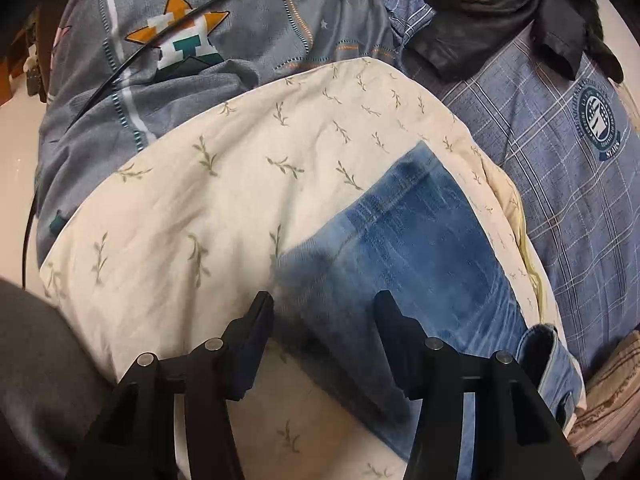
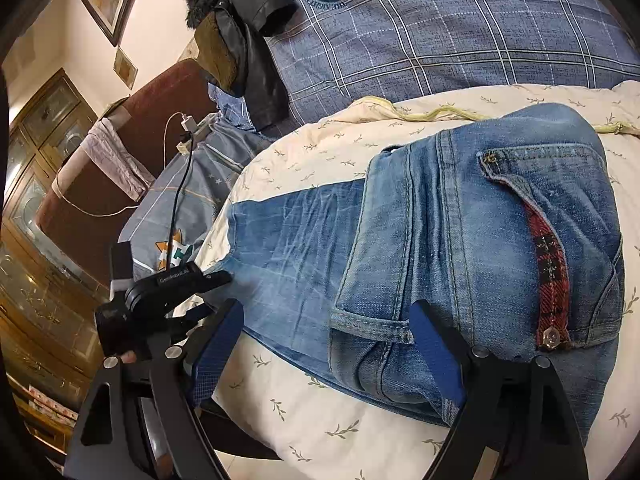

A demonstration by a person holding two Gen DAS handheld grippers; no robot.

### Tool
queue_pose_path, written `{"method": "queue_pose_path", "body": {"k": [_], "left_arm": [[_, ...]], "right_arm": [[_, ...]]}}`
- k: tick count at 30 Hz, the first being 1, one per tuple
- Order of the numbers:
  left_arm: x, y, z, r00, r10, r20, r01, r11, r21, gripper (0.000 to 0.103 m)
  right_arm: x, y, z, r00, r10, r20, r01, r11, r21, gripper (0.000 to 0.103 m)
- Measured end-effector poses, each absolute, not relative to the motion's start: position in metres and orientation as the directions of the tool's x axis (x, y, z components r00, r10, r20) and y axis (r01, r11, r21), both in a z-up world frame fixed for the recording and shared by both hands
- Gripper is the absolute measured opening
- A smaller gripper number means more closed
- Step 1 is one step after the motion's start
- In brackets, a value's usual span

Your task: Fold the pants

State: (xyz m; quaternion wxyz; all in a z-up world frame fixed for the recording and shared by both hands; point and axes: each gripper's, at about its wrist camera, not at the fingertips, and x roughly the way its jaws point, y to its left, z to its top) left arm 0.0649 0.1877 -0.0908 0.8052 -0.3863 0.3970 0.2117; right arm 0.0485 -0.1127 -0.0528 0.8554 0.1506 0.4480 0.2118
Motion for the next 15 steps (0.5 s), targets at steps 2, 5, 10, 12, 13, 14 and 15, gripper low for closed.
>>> {"method": "queue_pose_path", "body": {"k": [2, 5, 10, 12, 13, 14, 15], "left_arm": [[0.068, 0.183, -0.093, 0.578, 0.051, -0.815, -0.648, 0.636, -0.420, 0.049], [0.071, 0.180, -0.091, 0.574, 0.078, -0.815, -0.651, 0.647, -0.396, 0.026], [0.060, 0.178, -0.067, 0.657, 0.083, -0.749, -0.605, 0.651, -0.459, 0.013], [0.059, 0.160, -0.043, 0.695, 0.131, -0.707, -0.557, 0.719, -0.415, 0.012], [0.061, 0.146, -0.028, 0.711, 0.156, -0.686, -0.527, 0.764, -0.372, 0.012], [0.062, 0.135, -0.017, 0.722, 0.166, -0.671, -0.501, 0.794, -0.343, 0.012], [0.062, 0.122, -0.004, 0.739, 0.168, -0.652, -0.465, 0.828, -0.314, 0.012]], "right_arm": [[0.048, -0.113, -0.052, 0.506, 0.507, -0.698, -0.229, 0.859, 0.458, 0.086], [0.048, -0.112, -0.050, 0.505, 0.513, -0.694, -0.232, 0.855, 0.463, 0.086], [0.046, -0.115, -0.044, 0.517, 0.512, -0.686, -0.231, 0.855, 0.465, 0.086], [0.048, -0.120, -0.042, 0.514, 0.520, -0.682, -0.219, 0.848, 0.482, 0.086], [0.049, -0.123, -0.040, 0.507, 0.528, -0.681, -0.215, 0.843, 0.494, 0.086], [0.052, -0.128, -0.035, 0.500, 0.547, -0.672, -0.214, 0.829, 0.516, 0.086], [0.055, -0.134, -0.030, 0.490, 0.566, -0.663, -0.210, 0.815, 0.541, 0.086]]}}
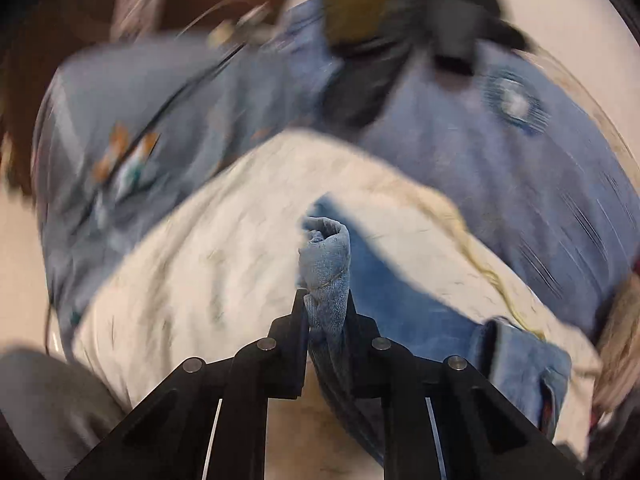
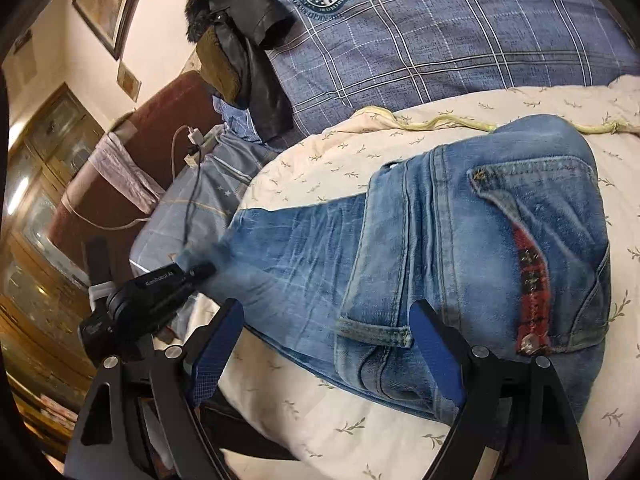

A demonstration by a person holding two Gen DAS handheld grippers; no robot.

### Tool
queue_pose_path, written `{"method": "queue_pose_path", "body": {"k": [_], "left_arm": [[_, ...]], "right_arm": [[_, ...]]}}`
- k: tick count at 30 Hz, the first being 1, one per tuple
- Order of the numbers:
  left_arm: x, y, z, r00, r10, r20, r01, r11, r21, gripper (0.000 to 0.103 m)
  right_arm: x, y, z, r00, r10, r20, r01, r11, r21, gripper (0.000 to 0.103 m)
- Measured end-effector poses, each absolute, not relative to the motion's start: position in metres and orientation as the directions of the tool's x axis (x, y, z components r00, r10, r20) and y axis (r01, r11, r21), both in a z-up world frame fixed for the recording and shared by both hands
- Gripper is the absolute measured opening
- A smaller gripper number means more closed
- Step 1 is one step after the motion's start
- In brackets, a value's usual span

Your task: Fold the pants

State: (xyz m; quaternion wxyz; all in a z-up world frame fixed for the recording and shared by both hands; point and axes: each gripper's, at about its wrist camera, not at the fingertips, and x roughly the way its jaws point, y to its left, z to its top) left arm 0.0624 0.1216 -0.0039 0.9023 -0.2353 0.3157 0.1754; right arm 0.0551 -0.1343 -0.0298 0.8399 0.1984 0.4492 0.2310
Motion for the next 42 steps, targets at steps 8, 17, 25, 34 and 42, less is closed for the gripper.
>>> {"method": "queue_pose_path", "body": {"k": [8, 17, 25, 34, 42], "left_arm": [[0.059, -0.005, 0.068, 0.886, -0.052, -0.461, 0.006, 0.995, -0.101, 0.012], [0.054, -0.123, -0.013, 0.737, -0.335, -0.586, 0.406, 0.914, -0.013, 0.013], [0.055, -0.109, -0.038, 0.667, -0.391, -0.635, 0.405, 0.905, -0.131, 0.014], [0.057, -0.126, -0.043, 0.689, -0.348, -0.636, 0.422, 0.906, -0.038, 0.016], [0.040, -0.141, -0.040, 0.689, -0.400, -0.605, 0.490, 0.872, -0.019, 0.038]], "right_arm": [[0.085, -0.213, 0.001, 0.527, 0.574, -0.627, -0.164, 0.792, 0.588, 0.086], [0.092, -0.284, -0.032, 0.559, 0.642, -0.525, -0.008, 0.637, 0.771, 0.087], [0.089, -0.273, -0.001, 0.633, 0.549, -0.546, -0.077, 0.747, 0.661, 0.087], [0.142, -0.200, -0.027, 0.411, 0.492, -0.767, -0.227, 0.871, 0.437, 0.019], [0.125, -0.239, 0.002, 0.511, 0.487, -0.708, -0.183, 0.867, 0.464, 0.002]]}}
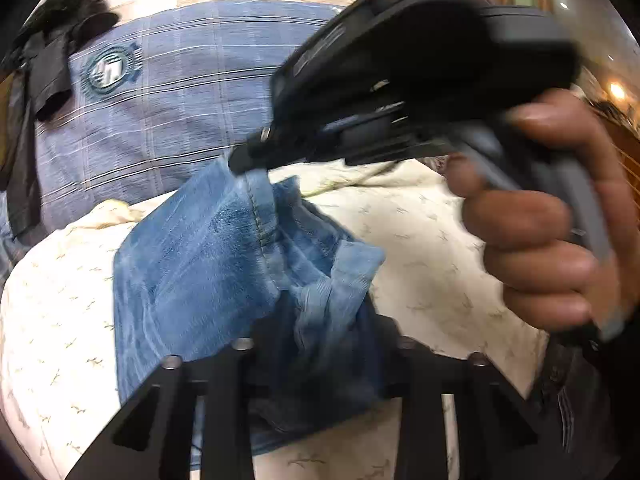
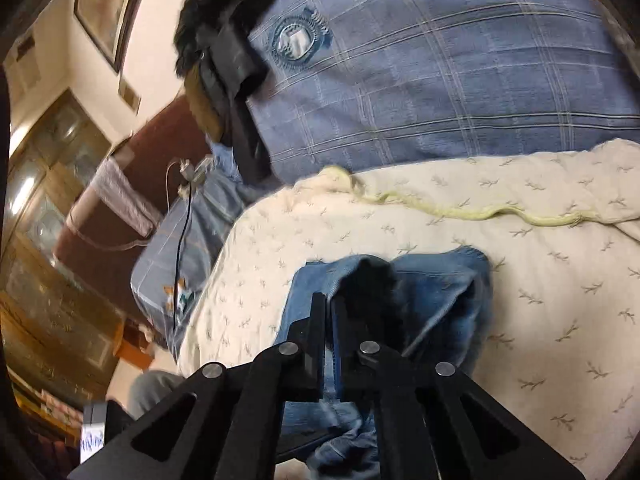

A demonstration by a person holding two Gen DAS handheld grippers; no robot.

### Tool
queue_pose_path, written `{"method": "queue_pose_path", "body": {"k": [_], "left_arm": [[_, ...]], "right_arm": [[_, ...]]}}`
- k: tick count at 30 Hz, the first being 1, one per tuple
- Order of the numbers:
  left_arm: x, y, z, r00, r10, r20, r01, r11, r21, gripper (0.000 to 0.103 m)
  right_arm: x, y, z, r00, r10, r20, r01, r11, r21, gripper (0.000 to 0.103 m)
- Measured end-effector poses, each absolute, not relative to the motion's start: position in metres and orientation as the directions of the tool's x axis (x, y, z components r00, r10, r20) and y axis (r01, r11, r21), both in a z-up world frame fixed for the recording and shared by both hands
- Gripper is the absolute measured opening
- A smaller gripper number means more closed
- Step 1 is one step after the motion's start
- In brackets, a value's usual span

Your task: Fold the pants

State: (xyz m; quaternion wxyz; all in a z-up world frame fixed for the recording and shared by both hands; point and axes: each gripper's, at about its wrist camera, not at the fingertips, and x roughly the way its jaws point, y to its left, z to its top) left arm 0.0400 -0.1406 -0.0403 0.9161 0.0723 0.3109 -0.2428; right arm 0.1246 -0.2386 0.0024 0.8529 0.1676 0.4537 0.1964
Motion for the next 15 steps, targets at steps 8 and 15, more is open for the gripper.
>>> {"method": "queue_pose_path", "body": {"k": [8, 15], "left_arm": [[0.034, -0.122, -0.020, 0.600, -0.580, -0.551, 0.602, 0.781, -0.166, 0.054], [0.075, -0.040, -0.007, 0.730, -0.478, -0.489, 0.376, 0.878, -0.296, 0.066]], "right_arm": [[0.114, -0.260, -0.005, 0.512, 0.537, -0.671, -0.140, 0.823, 0.551, 0.037], [0.071, -0.254, -0.004, 0.474, 0.558, -0.681, -0.206, 0.822, 0.531, 0.047]]}}
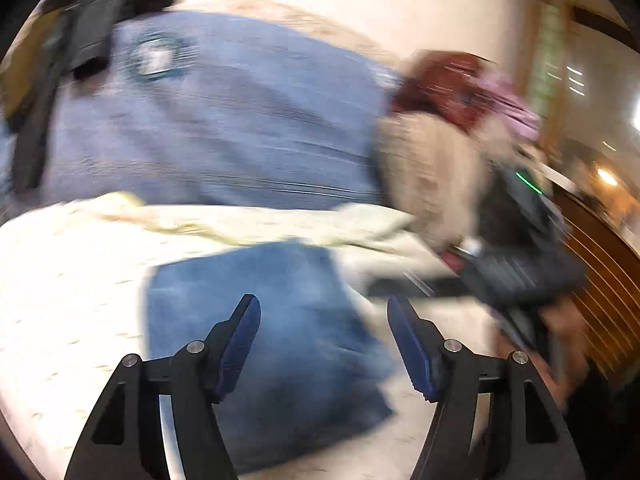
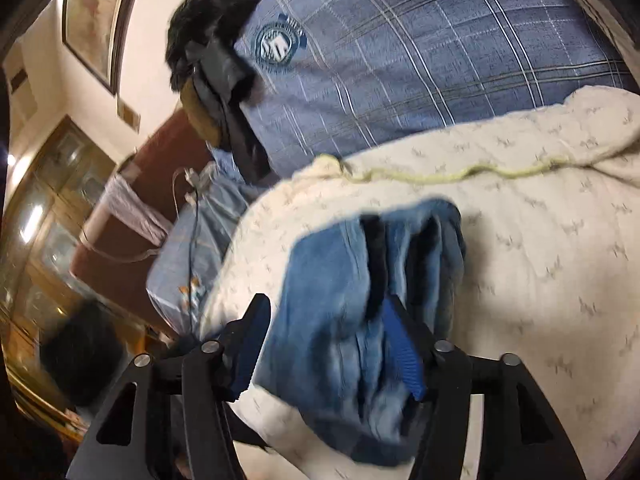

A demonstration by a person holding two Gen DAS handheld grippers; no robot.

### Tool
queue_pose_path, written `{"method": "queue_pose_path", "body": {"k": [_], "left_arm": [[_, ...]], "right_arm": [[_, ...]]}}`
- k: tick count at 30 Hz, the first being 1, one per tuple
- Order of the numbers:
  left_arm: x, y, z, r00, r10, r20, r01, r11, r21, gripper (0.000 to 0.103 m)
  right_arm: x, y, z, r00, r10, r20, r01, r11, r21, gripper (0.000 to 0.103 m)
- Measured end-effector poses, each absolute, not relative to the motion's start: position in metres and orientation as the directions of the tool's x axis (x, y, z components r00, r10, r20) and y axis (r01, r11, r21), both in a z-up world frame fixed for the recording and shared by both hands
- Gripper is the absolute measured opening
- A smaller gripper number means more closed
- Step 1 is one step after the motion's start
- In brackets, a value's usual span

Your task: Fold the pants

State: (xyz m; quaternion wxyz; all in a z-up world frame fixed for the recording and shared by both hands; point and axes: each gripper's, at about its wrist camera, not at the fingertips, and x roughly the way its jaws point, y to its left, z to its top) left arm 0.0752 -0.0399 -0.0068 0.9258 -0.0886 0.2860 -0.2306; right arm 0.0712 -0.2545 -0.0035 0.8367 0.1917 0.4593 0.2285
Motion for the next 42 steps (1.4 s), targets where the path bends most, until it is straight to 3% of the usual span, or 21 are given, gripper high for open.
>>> {"method": "queue_pose_path", "body": {"k": [2, 6, 10, 11, 13, 14, 17, 22, 24, 26, 28, 29, 30, 33, 35, 37, 38, 39, 41, 42], "left_arm": [[0.093, -0.027, -0.016, 0.745, -0.384, -0.546, 0.271, 0.921, -0.279, 0.064], [0.119, -0.013, -0.040, 0.697, -0.366, -0.616, 0.191, 0.924, -0.332, 0.061], [0.131, -0.027, -0.052, 0.642, -0.370, -0.672, 0.204, 0.927, -0.315, 0.061], [0.139, -0.031, -0.053, 0.630, -0.380, -0.677, 0.213, 0.923, -0.320, 0.061], [0.143, -0.035, -0.057, 0.621, -0.364, -0.694, 0.214, 0.931, -0.297, 0.061], [0.144, -0.036, -0.057, 0.623, -0.357, -0.696, 0.219, 0.934, -0.282, 0.061], [0.148, -0.042, -0.055, 0.623, -0.357, -0.696, 0.233, 0.934, -0.270, 0.061], [0.149, -0.057, -0.062, 0.609, -0.333, -0.720, 0.235, 0.943, -0.237, 0.061], [0.147, -0.059, -0.059, 0.611, -0.339, -0.716, 0.247, 0.940, -0.235, 0.061], [0.145, -0.057, -0.056, 0.612, -0.355, -0.707, 0.253, 0.934, -0.250, 0.061], [0.144, -0.057, -0.055, 0.615, -0.352, -0.706, 0.251, 0.936, -0.248, 0.061], [0.144, -0.057, -0.056, 0.614, -0.355, -0.705, 0.249, 0.935, -0.253, 0.061], [0.143, -0.057, -0.056, 0.610, -0.361, -0.705, 0.249, 0.933, -0.262, 0.061], [0.142, -0.059, -0.058, 0.594, -0.384, -0.707, 0.258, 0.923, -0.285, 0.061], [0.138, -0.062, -0.056, 0.594, -0.388, -0.705, 0.281, 0.921, -0.270, 0.061], [0.135, -0.069, -0.054, 0.584, -0.399, -0.707, 0.309, 0.915, -0.260, 0.061], [0.134, -0.071, -0.053, 0.581, -0.402, -0.708, 0.315, 0.913, -0.259, 0.061], [0.132, -0.073, -0.052, 0.579, -0.406, -0.707, 0.325, 0.910, -0.257, 0.062], [0.128, -0.076, -0.052, 0.578, -0.406, -0.708, 0.347, 0.907, -0.237, 0.063], [0.126, -0.077, -0.053, 0.581, -0.400, -0.709, 0.355, 0.908, -0.222, 0.064]], "right_arm": [[0.065, -0.238, -0.012, 0.431, 0.544, -0.720, -0.238, 0.838, 0.491, 0.035], [0.067, -0.211, -0.034, 0.378, 0.381, -0.844, -0.226, 0.922, 0.315, 0.034], [0.063, -0.199, -0.035, 0.357, 0.339, -0.870, -0.261, 0.931, 0.255, 0.032], [0.062, -0.197, -0.035, 0.357, 0.318, -0.878, -0.260, 0.937, 0.234, 0.013], [0.056, -0.197, -0.028, 0.354, 0.308, -0.883, -0.281, 0.936, 0.213, 0.011], [0.051, -0.201, -0.019, 0.372, 0.314, -0.874, -0.285, 0.934, 0.214, 0.004], [0.026, -0.224, 0.007, 0.422, 0.383, -0.822, -0.270, 0.918, 0.290, 0.003], [0.039, -0.235, -0.061, 0.242, 0.230, -0.943, -0.172, 0.966, 0.191, 0.000], [0.039, -0.235, -0.060, 0.257, 0.192, -0.947, -0.162, 0.975, 0.154, 0.006], [0.034, -0.238, -0.025, 0.377, 0.288, -0.880, -0.192, 0.954, 0.230, 0.009], [0.029, -0.243, 0.001, 0.467, 0.353, -0.811, -0.214, 0.935, 0.284, 0.044], [0.030, -0.243, 0.017, 0.522, 0.366, -0.771, -0.218, 0.930, 0.295, 0.074], [0.035, -0.239, 0.025, 0.534, 0.365, -0.763, -0.227, 0.931, 0.287, 0.080], [0.053, -0.218, 0.056, 0.571, 0.206, -0.794, -0.264, 0.963, 0.059, 0.080], [0.070, -0.210, 0.066, 0.575, 0.208, -0.791, -0.277, 0.959, 0.051, 0.080], [0.098, -0.202, 0.055, 0.536, 0.231, -0.812, -0.273, 0.958, 0.092, 0.079], [0.113, -0.199, 0.044, 0.529, 0.226, -0.818, -0.265, 0.960, 0.094, 0.073], [0.129, -0.200, 0.030, 0.530, 0.226, -0.817, -0.246, 0.963, 0.106, 0.053], [0.149, -0.200, -0.003, 0.470, 0.296, -0.832, -0.239, 0.950, 0.203, 0.025], [0.148, -0.204, -0.020, 0.461, 0.294, -0.837, -0.223, 0.952, 0.212, 0.021]]}}
